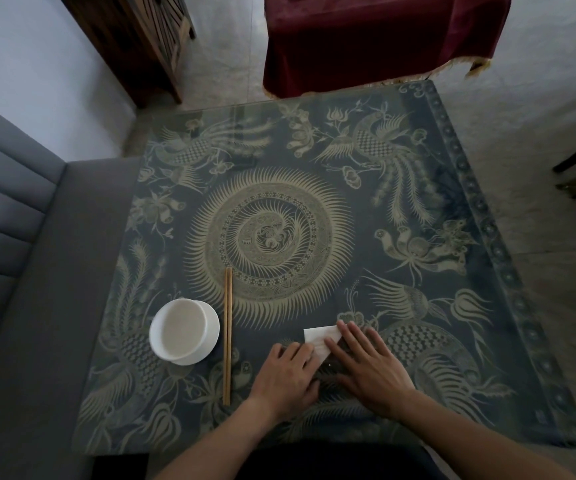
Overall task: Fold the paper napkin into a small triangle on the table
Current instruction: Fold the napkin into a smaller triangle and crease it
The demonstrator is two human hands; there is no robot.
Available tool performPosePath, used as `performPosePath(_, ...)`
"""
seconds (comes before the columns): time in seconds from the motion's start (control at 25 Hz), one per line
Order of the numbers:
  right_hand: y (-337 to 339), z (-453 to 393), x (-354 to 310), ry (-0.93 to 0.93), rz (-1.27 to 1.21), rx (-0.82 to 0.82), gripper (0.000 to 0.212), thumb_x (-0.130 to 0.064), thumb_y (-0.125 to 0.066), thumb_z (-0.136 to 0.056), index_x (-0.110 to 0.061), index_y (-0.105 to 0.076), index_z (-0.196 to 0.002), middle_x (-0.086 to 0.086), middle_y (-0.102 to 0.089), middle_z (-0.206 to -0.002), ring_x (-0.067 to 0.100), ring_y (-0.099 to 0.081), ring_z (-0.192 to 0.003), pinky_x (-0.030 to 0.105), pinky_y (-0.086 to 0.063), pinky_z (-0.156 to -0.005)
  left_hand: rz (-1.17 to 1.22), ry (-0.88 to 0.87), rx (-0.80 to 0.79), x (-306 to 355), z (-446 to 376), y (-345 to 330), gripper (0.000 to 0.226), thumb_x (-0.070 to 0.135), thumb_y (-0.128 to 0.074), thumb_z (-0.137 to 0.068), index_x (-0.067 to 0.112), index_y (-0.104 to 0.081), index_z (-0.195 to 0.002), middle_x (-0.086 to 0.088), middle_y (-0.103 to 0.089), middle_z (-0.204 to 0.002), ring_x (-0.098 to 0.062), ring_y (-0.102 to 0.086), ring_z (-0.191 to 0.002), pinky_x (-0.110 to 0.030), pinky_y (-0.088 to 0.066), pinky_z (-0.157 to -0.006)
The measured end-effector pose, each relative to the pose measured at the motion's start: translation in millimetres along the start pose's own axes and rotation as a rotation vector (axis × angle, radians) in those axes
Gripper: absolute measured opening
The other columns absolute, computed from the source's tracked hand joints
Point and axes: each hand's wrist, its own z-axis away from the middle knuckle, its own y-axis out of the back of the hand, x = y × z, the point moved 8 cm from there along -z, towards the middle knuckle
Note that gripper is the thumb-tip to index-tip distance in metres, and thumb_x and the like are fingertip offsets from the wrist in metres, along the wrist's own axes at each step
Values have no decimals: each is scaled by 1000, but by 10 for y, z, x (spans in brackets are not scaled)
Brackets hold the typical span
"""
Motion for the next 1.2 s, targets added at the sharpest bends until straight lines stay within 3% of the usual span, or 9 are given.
performPosePath(0.24, -3, 2, 9, -10, 19, 4, 68, -64, -24, -96, -28, -16, -154, 15, -8, -160, 34, -9, -146, 59, -9, -109, 76, 142, 4, -33, -115, 84, 51, 52, -39, -90, 20, -46, -128, -1, -52, -117, -24, -50, -99, -43, -42, -81)
performPosePath(0.36, 39, 8, 17, -17, 21, 7, 67, -66, -24, -95, -33, -18, -153, 15, -14, -159, 41, -11, -144, 61, -7, -107, 93, 197, -21, -55, -146, 54, 58, 57, -33, -90, 20, -40, -134, 0, -48, -120, -23, -48, -102, -42, -41, -85)
performPosePath(0.56, 42, 14, -12, 33, 46, 15, 62, -65, -26, -95, -42, -15, -151, 20, -12, -158, 48, -8, -142, 65, -8, -105, 129, 234, -61, -72, -182, -23, 75, 62, -28, -90, 20, -15, -152, -5, -41, -131, -26, -42, -108, -45, -41, -89)
performPosePath(0.8, -62, -7, -10, 55, 56, -13, 64, -68, -32, -92, -51, -8, -149, 22, 0, -159, 49, 7, -142, 70, -5, -104, 49, 191, -119, -94, -241, -65, 78, 64, -32, -89, 21, -15, -151, -6, -39, -130, -26, -39, -106, -44, -38, -88)
performPosePath(0.96, -50, -26, -30, 59, 68, -6, 70, -66, -40, -87, -52, -9, -148, 24, -1, -158, 53, 2, -140, 72, -5, -104, 68, 219, -128, -168, -209, -83, 82, 67, -30, -90, 17, -13, -152, -8, -38, -132, -28, -38, -112, -44, -37, -92)
performPosePath(1.08, -8, -25, -35, 58, 68, -6, 73, -66, -49, -84, -52, -15, -148, 25, -8, -157, 54, -6, -139, 74, -17, -104, 41, 253, -126, -280, -149, -93, 81, 66, -24, -92, 14, -11, -152, -7, -40, -129, -26, -38, -109, -42, -36, -91)
performPosePath(1.2, 9, -34, -32, 56, 63, -11, 73, -65, -48, -86, -54, -9, -147, 25, 0, -158, 54, 3, -139, 74, -12, -104, -10, 272, -119, -376, -107, -80, 78, 65, -19, -95, 13, -13, -152, -7, -41, -125, -26, -39, -107, -42, -37, -88)
